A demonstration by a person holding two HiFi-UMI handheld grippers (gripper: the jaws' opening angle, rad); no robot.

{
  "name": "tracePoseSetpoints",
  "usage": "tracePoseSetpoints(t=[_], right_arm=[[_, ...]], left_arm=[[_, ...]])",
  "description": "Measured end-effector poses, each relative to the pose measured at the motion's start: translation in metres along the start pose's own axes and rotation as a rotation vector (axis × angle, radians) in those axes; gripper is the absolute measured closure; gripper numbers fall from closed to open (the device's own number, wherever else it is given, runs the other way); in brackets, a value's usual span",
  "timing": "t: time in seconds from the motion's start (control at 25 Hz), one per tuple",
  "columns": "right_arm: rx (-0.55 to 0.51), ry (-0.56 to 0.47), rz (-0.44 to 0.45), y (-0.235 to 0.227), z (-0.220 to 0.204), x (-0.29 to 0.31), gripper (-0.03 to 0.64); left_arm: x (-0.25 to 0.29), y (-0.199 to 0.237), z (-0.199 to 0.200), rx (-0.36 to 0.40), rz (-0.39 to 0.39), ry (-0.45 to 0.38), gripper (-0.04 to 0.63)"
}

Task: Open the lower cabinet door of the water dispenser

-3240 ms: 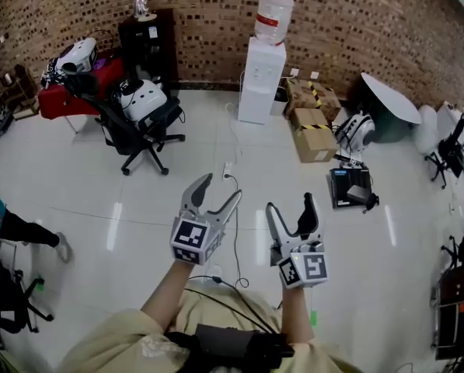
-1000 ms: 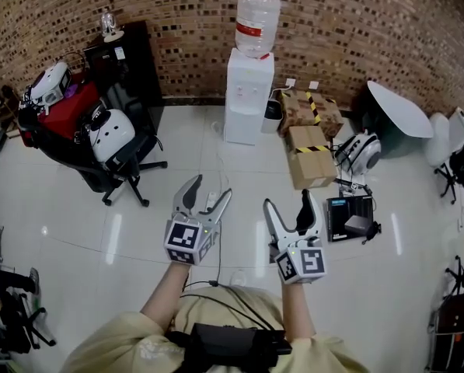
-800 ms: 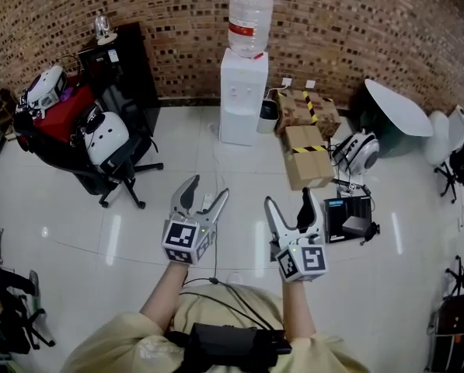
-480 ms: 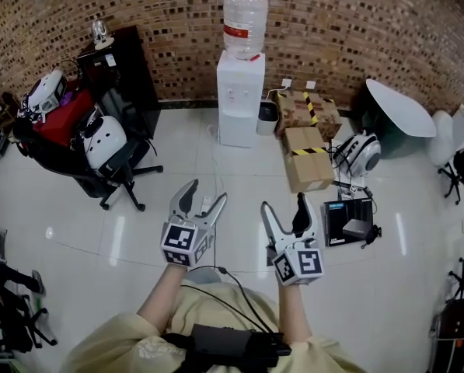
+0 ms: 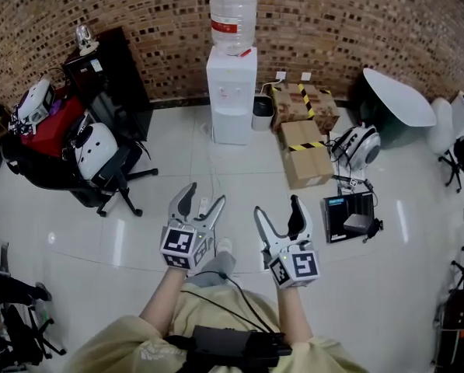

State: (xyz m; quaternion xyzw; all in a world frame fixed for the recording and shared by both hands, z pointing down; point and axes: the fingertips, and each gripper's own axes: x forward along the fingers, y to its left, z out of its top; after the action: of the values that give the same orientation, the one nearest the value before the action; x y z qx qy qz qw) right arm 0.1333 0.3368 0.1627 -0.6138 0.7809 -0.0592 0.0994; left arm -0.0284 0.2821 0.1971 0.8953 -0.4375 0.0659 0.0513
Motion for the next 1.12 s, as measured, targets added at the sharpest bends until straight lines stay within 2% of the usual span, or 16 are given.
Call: tracePoseSetpoints(t=[0.16,0.32,0.56,0.72,0.92,1.12], right_arm=[[-0.023,0.001,-0.022,-0.026,0.005,0.036,0.189],[-0.041,-0.005,-0.037,-0.045,0.015,0.086,0.189],[-0.119,0.017,0.111,-0.01,0.011,0.168,0.189],[-0.093,0.053,0.113,-0.003,-0.004,0.206,0.189],[-0.128,0.08,0.166,0.016,-0.014,0.234,0.189],[-0.091,0.138,0.116,0.003,-0.03,0.247,0.189]], left_arm=[[0.043,0.018,0.007,-0.013,-0.007,-0.025,0.282],[0.083,0.044,0.02,0.025,-0.008,-0.054,0.282],[0.121,0.102,0.034,0.001,0.01,-0.083,0.282],[0.138,0.124,0.031,-0.01,-0.015,-0.063,0.282],[0.152,0.15,0.022,-0.029,-0.021,-0.049,0.282],[0.171,0.166,0.011,-0.067,-0.029,-0.018,0.282]])
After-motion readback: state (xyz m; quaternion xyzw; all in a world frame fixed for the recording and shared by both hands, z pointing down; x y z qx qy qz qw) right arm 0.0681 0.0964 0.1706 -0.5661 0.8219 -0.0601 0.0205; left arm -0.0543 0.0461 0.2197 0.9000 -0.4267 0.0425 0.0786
